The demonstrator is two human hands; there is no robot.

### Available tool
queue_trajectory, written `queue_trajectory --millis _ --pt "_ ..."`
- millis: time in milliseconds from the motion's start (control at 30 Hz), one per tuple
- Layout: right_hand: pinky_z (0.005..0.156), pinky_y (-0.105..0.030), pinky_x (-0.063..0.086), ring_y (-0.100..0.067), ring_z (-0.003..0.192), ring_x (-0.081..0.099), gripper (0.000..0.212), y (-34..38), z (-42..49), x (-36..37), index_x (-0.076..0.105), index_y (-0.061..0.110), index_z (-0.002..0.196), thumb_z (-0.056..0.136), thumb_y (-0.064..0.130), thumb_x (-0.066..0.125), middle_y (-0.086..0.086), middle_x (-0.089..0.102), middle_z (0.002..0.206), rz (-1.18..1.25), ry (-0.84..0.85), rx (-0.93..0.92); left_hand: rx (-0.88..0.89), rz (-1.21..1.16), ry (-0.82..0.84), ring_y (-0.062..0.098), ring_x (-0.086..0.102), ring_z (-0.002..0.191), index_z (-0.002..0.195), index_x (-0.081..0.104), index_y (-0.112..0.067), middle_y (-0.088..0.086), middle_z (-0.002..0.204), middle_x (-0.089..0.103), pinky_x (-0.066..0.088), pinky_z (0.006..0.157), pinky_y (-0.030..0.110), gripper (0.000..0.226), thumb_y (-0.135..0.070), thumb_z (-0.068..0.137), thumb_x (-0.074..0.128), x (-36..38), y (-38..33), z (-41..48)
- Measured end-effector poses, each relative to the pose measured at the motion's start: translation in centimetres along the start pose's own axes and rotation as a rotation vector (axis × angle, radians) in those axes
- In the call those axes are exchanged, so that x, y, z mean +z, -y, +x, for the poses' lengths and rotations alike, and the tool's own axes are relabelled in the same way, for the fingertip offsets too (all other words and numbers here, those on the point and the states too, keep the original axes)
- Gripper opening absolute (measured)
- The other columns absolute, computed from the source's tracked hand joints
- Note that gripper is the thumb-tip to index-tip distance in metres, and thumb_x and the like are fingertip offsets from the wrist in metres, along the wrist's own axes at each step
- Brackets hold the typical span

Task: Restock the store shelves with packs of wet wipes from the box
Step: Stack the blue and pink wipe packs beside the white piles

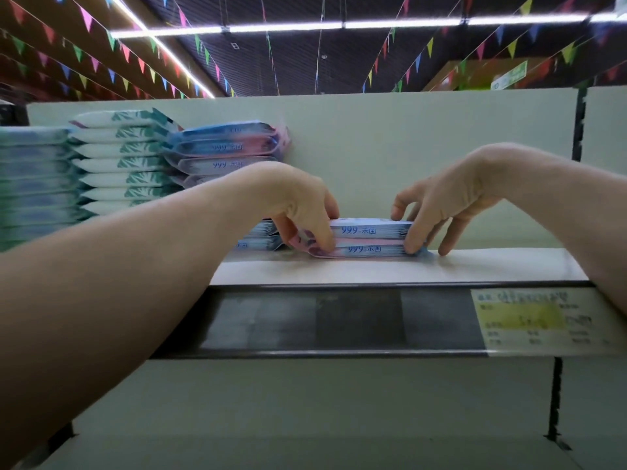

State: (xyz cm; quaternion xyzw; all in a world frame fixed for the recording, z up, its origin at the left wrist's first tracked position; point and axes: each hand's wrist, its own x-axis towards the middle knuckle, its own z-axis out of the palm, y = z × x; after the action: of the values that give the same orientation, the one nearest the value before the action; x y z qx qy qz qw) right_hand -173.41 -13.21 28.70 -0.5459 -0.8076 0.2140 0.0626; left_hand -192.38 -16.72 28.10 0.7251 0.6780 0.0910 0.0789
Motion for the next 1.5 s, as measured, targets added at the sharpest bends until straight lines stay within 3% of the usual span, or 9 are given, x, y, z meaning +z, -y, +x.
queue_trajectory --millis 133,367,600,833,1000,1133,1233,1367,1500 --pt "0.081 -0.036 0.058 -0.022 0.09 0.066 0.039 0.2 0.9 0.7 0.05 0.02 0.106 0.079 0.007 0.075 -0.009 0.063 0.109 -0.065 -0.077 -0.019 0.066 0.416 -0.144 0.024 0.068 0.085 0.121 0.065 -0.025 0.003 0.104 0.07 0.058 0.075 0.035 0.041 -0.029 0.081 0.07 0.5 -0.1 0.7" --pt "0.073 -0.037 0.06 -0.027 0.087 0.07 0.038 0.6 3.3 2.3 0.05 0.008 0.115 0.083 0.013 0.072 -0.017 0.066 0.105 -0.229 -0.248 -0.077 0.116 0.782 -0.333 0.027 0.058 0.079 0.107 0.067 -0.018 0.0 0.074 0.054 0.032 0.046 0.024 0.03 -0.035 0.082 0.066 1.1 0.6 2.6" --pt "0.068 -0.031 0.059 -0.016 0.076 0.068 0.022 0.2 3.0 1.5 0.056 0.018 0.103 0.087 0.025 0.069 -0.004 0.065 0.098 -0.087 -0.266 -0.111 0.045 0.628 -0.154 0.028 0.064 0.082 0.099 0.069 -0.014 0.005 0.087 0.068 0.051 0.07 0.032 0.024 -0.029 0.083 0.062 -0.1 1.2 3.2" --pt "0.056 -0.019 0.055 -0.009 0.057 0.06 0.002 0.5 3.4 1.4 0.062 0.011 0.089 0.087 0.01 0.063 -0.005 0.066 0.076 -0.201 -0.414 -0.16 0.074 0.576 -0.247 0.029 0.055 0.076 0.096 0.068 -0.006 0.007 0.077 0.058 0.044 0.064 0.03 0.022 -0.013 0.091 0.048 0.4 1.5 3.7" --pt "0.045 -0.013 0.048 -0.008 0.05 0.057 0.014 0.4 3.3 1.3 0.059 0.015 0.073 0.086 0.008 0.061 -0.003 0.065 0.068 -0.272 -0.467 -0.147 0.095 0.559 -0.263 0.032 0.062 0.084 0.096 0.069 -0.01 0.007 0.082 0.062 0.05 0.068 0.032 0.02 -0.019 0.09 0.052 0.6 1.4 3.7" --pt "0.057 -0.022 0.056 -0.01 0.061 0.061 0.021 0.3 3.2 1.6 0.057 0.015 0.089 0.079 0.02 0.074 -0.003 0.065 0.08 -0.259 -0.371 -0.126 0.085 0.587 -0.187 0.027 0.067 0.081 0.098 0.071 -0.015 0.004 0.083 0.069 0.058 0.075 0.038 0.025 -0.03 0.078 0.068 0.3 1.3 3.6" --pt "0.05 -0.021 0.049 -0.01 0.056 0.058 0.038 0.4 3.3 2.1 0.049 0.015 0.103 0.078 0.024 0.076 -0.003 0.06 0.08 -0.352 -0.354 -0.093 0.096 0.622 -0.214 0.026 0.064 0.078 0.1 0.07 -0.015 0.002 0.079 0.065 0.056 0.069 0.035 0.028 -0.029 0.076 0.072 0.5 1.2 3.7" --pt "0.047 -0.02 0.044 -0.014 0.052 0.057 0.041 0.5 3.9 2.4 0.048 0.014 0.108 0.079 0.027 0.073 -0.006 0.064 0.082 -0.462 -0.401 -0.102 0.111 0.682 -0.305 0.027 0.059 0.073 0.086 0.06 -0.018 0.001 0.067 0.053 0.044 0.057 0.028 0.019 -0.028 0.075 0.072 1.1 1.2 4.0" --pt "0.048 -0.02 0.042 -0.015 0.053 0.056 0.041 0.4 3.9 2.2 0.049 0.015 0.107 0.078 0.03 0.073 -0.007 0.065 0.086 -0.476 -0.403 -0.108 0.101 0.684 -0.326 0.029 0.06 0.072 0.081 0.06 -0.015 0.002 0.066 0.054 0.045 0.059 0.028 0.018 -0.027 0.073 0.071 1.3 1.4 4.2"
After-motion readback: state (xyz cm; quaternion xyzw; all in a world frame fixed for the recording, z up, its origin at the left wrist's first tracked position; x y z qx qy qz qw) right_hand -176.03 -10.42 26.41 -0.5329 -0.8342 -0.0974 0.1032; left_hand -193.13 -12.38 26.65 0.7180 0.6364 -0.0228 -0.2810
